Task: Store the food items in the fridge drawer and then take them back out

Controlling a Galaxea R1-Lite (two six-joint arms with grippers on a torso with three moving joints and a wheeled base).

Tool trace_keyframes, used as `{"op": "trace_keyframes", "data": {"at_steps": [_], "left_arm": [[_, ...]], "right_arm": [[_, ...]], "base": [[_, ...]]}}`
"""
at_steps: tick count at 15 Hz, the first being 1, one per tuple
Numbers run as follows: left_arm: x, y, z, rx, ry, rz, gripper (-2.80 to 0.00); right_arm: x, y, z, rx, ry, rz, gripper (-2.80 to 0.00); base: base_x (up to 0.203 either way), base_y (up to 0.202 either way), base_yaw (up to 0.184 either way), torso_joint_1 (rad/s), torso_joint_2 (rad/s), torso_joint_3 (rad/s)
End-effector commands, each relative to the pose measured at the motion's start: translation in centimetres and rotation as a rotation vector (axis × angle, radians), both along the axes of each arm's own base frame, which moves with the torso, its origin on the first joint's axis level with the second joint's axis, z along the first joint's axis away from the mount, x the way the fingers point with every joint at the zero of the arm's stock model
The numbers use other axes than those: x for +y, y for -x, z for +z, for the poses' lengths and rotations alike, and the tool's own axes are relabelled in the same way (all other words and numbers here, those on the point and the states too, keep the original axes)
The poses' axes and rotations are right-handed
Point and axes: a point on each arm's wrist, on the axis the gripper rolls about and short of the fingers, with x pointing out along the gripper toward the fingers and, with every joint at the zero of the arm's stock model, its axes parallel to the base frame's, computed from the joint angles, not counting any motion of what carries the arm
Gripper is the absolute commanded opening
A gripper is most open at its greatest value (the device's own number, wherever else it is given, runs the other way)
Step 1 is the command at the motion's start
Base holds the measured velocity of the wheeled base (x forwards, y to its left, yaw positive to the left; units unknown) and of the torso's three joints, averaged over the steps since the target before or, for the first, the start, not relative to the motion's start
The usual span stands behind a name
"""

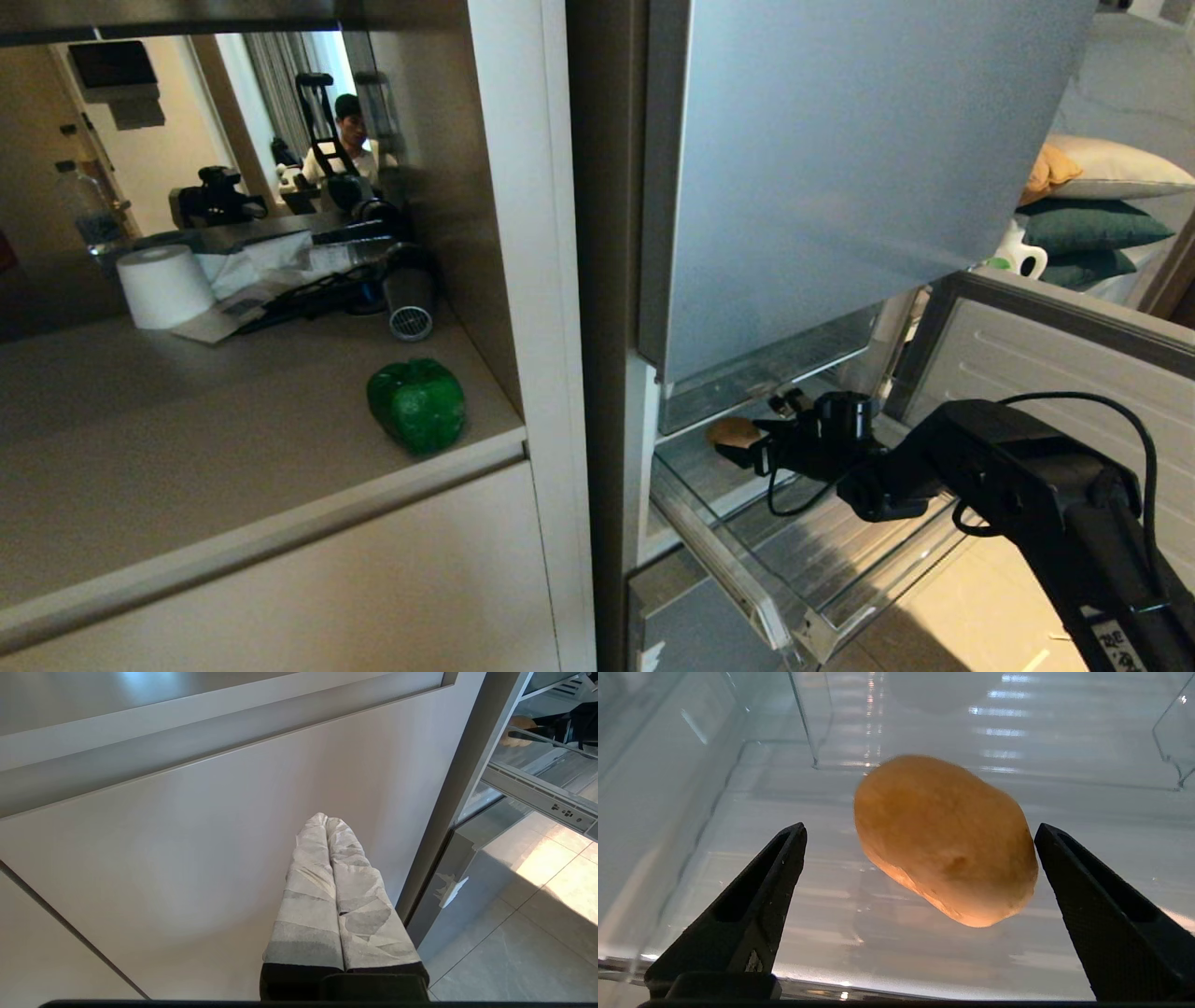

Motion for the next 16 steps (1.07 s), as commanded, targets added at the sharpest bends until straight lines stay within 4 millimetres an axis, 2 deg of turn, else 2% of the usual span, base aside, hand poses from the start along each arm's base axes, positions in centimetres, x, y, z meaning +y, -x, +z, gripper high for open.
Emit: {"op": "trace_keyframes", "data": {"at_steps": [1, 14, 15, 16], "left_arm": [[0.00, 0.00, 0.00, 0.000, 0.000, 0.000, -2.80], [0.00, 0.00, 0.00, 0.000, 0.000, 0.000, -2.80], [0.00, 0.00, 0.00, 0.000, 0.000, 0.000, -2.80], [0.00, 0.00, 0.00, 0.000, 0.000, 0.000, -2.80]], "right_arm": [[0.06, -0.08, -0.36, -0.001, -0.001, 0.008, 0.00], [0.11, -0.70, -0.36, -0.012, -0.011, 0.037, 0.00], [0.11, -0.70, -0.36, -0.012, -0.012, 0.040, -2.80], [0.11, -0.70, -0.36, -0.012, -0.012, 0.040, -2.80]], "base": [[0.000, 0.000, 0.000, 0.000, 0.00, 0.000], [0.000, 0.000, 0.000, 0.000, 0.00, 0.000], [0.000, 0.000, 0.000, 0.000, 0.00, 0.000], [0.000, 0.000, 0.000, 0.000, 0.00, 0.000]]}}
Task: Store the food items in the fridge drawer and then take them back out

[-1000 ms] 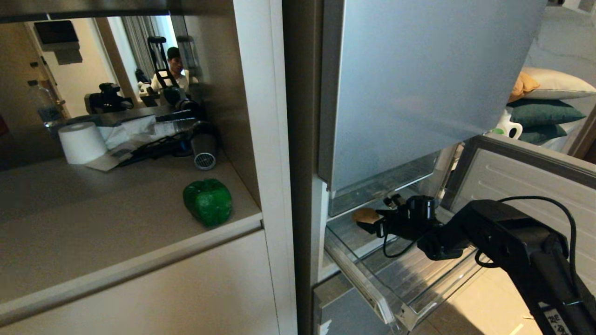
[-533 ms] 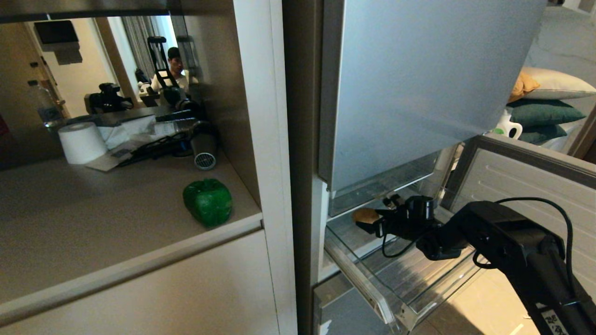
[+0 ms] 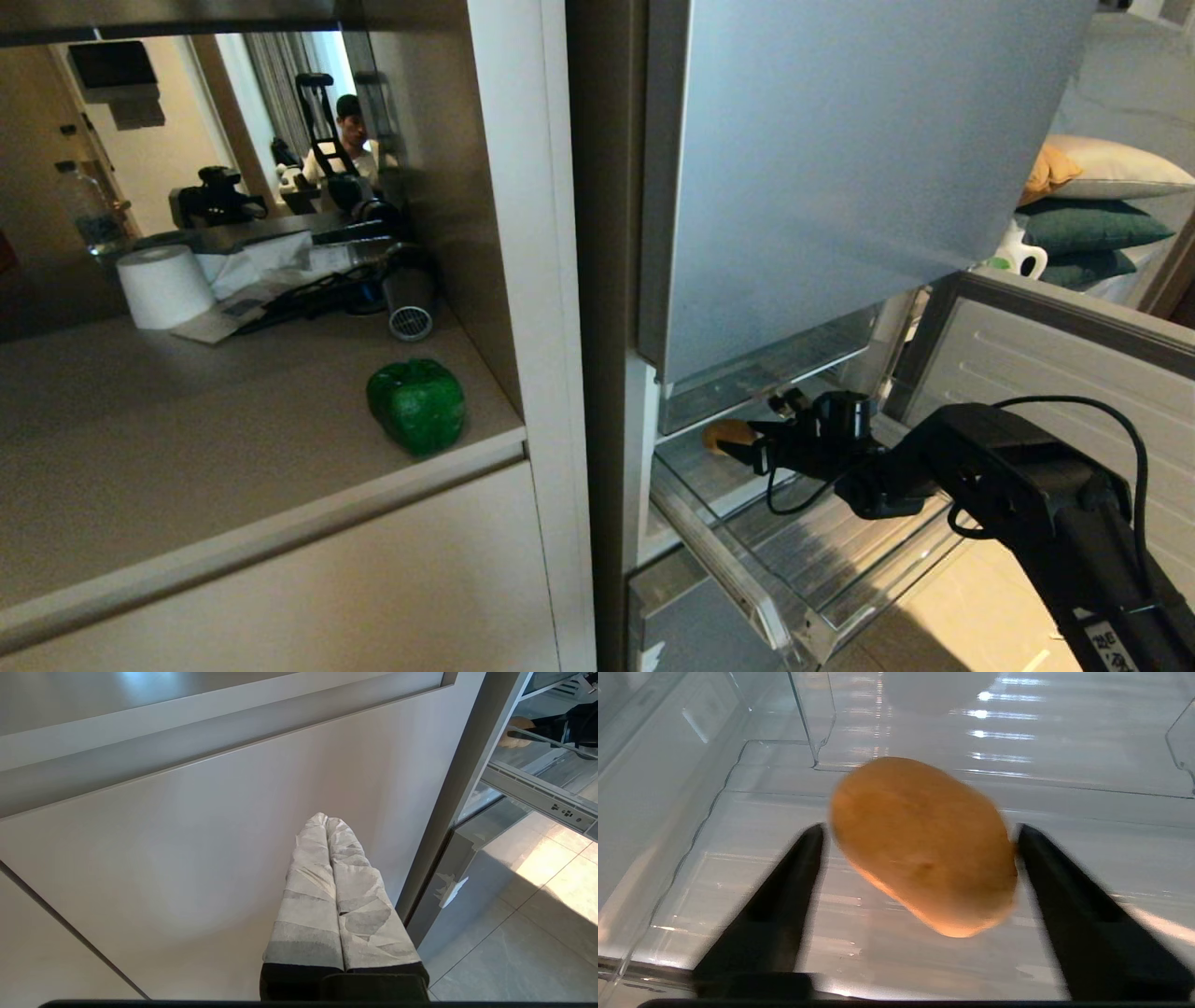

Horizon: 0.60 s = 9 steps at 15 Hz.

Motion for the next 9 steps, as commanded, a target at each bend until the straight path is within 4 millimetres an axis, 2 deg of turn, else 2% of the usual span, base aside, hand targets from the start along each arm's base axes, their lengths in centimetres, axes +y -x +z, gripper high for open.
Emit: {"op": "trace_keyframes", "data": {"at_steps": [1, 6, 9], "left_arm": [[0.0, 0.0, 0.0, 0.000, 0.000, 0.001, -2.80], [0.0, 0.0, 0.0, 0.000, 0.000, 0.001, -2.80], [0.0, 0.0, 0.0, 0.000, 0.000, 0.001, -2.80]], "right_arm": [[0.0, 0.0, 0.0, -0.005, -0.001, 0.004, -2.80], [0.0, 0.7, -0.2, 0.014, 0.005, 0.006, -2.80], [-0.3, 1.8, 0.7, 0.015, 0.005, 0.001, -2.80]], "base": [[0.000, 0.000, 0.000, 0.000, 0.00, 0.000], [0.000, 0.000, 0.000, 0.000, 0.00, 0.000], [0.000, 0.000, 0.000, 0.000, 0.00, 0.000]]}}
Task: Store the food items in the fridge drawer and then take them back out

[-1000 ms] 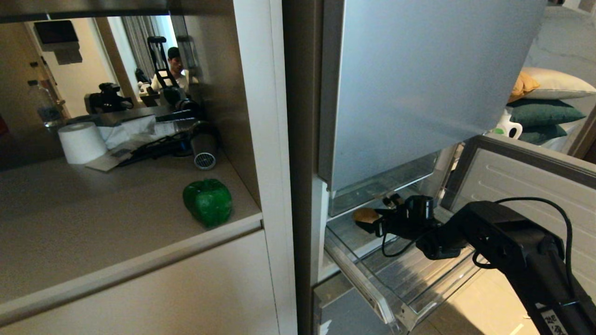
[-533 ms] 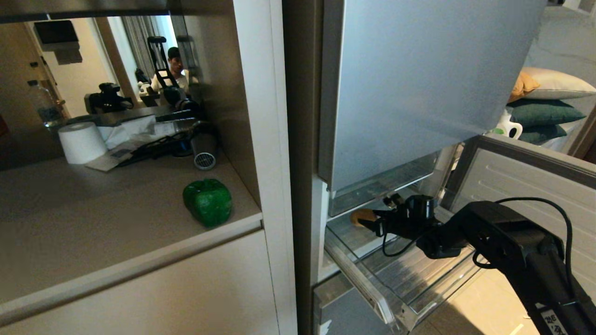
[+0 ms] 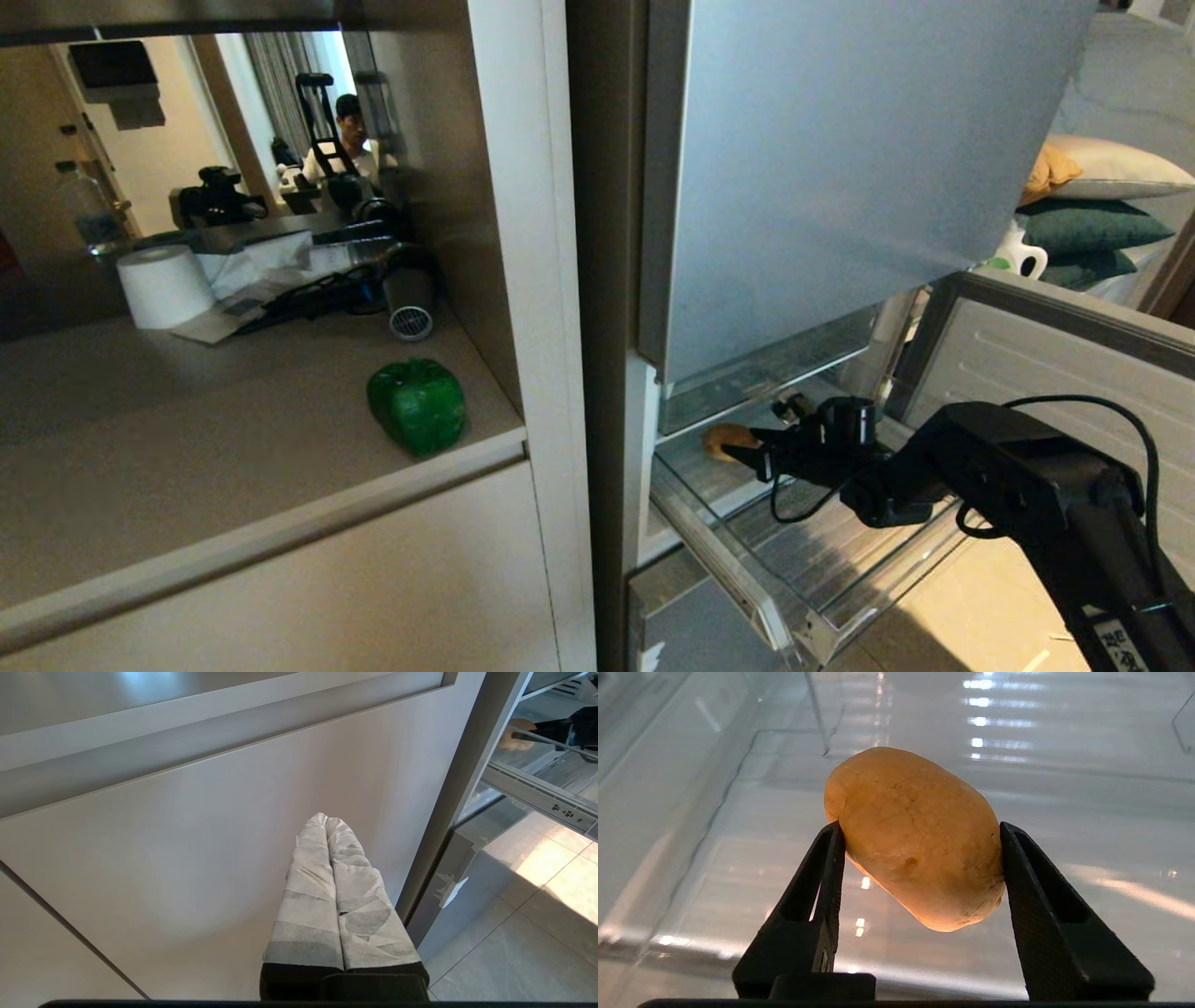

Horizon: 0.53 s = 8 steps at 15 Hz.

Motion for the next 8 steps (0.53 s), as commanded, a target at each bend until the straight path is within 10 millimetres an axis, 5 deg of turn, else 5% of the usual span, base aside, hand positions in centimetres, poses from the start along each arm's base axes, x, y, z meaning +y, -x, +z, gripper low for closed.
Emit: {"op": "trace_keyframes", "data": {"at_steps": [1, 8], "left_arm": [[0.0, 0.0, 0.0, 0.002, 0.000, 0.001, -2.80], [0.0, 0.0, 0.0, 0.000, 0.000, 0.001, -2.80]], "right_arm": [[-0.3, 0.9, 1.2, -0.003, 0.001, -0.001, -2.80], [-2.1, 4.9, 4.8, -0.043, 0.003, -0.030, -2.80]], "base": [[0.000, 0.000, 0.000, 0.000, 0.00, 0.000], [0.000, 0.000, 0.000, 0.000, 0.00, 0.000]]}}
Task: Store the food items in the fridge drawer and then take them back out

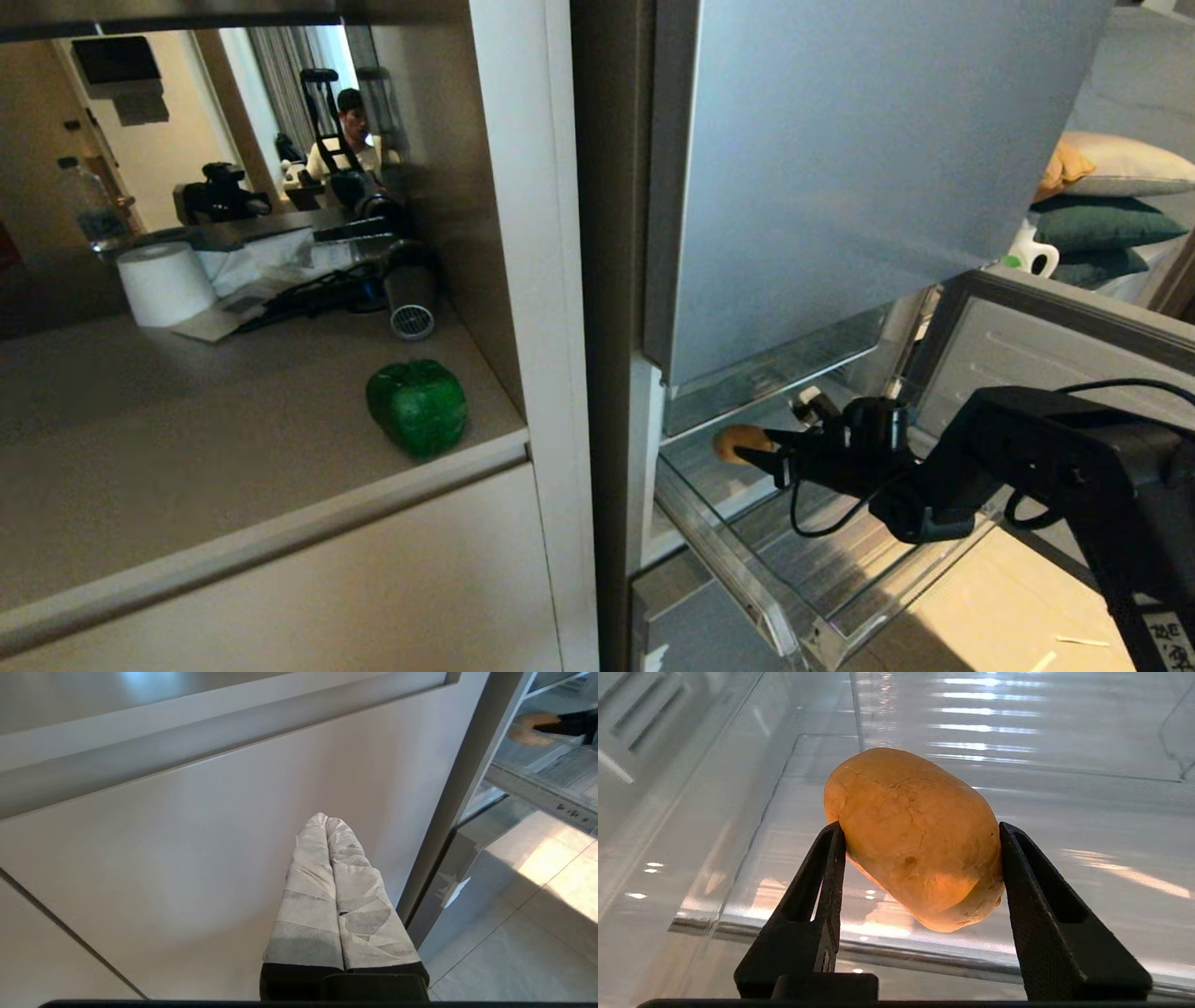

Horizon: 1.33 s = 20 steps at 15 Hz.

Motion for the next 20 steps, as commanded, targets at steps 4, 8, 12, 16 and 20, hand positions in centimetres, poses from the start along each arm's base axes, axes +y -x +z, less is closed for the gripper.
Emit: {"op": "trace_keyframes", "data": {"at_steps": [4, 8, 12, 16, 20], "left_arm": [[0.0, 0.0, 0.0, 0.001, 0.000, 0.000, -2.80], [0.0, 0.0, 0.0, 0.001, 0.000, 0.000, -2.80], [0.0, 0.0, 0.0, 0.001, 0.000, 0.000, -2.80], [0.0, 0.0, 0.0, 0.001, 0.000, 0.000, -2.80], [0.0, 0.0, 0.0, 0.002, 0.000, 0.000, -2.80]], "right_arm": [[-0.6, 0.6, 1.8, -0.050, 0.017, -0.007, -2.80], [-0.6, 0.0, 0.4, -0.040, 0.021, -0.010, -2.80], [-1.0, 0.0, 2.3, -0.083, 0.021, -0.019, -2.80], [-1.1, 2.1, 5.1, -0.092, 0.024, -0.020, -2.80], [-1.2, 4.2, 6.6, -0.092, 0.032, -0.017, -2.80]], "base": [[0.000, 0.000, 0.000, -0.012, 0.00, 0.004], [0.000, 0.000, 0.000, -0.010, 0.00, 0.005], [0.000, 0.000, 0.000, 0.000, 0.00, 0.000], [0.000, 0.000, 0.000, 0.000, 0.00, 0.000], [0.000, 0.000, 0.000, 0.000, 0.00, 0.000]]}}
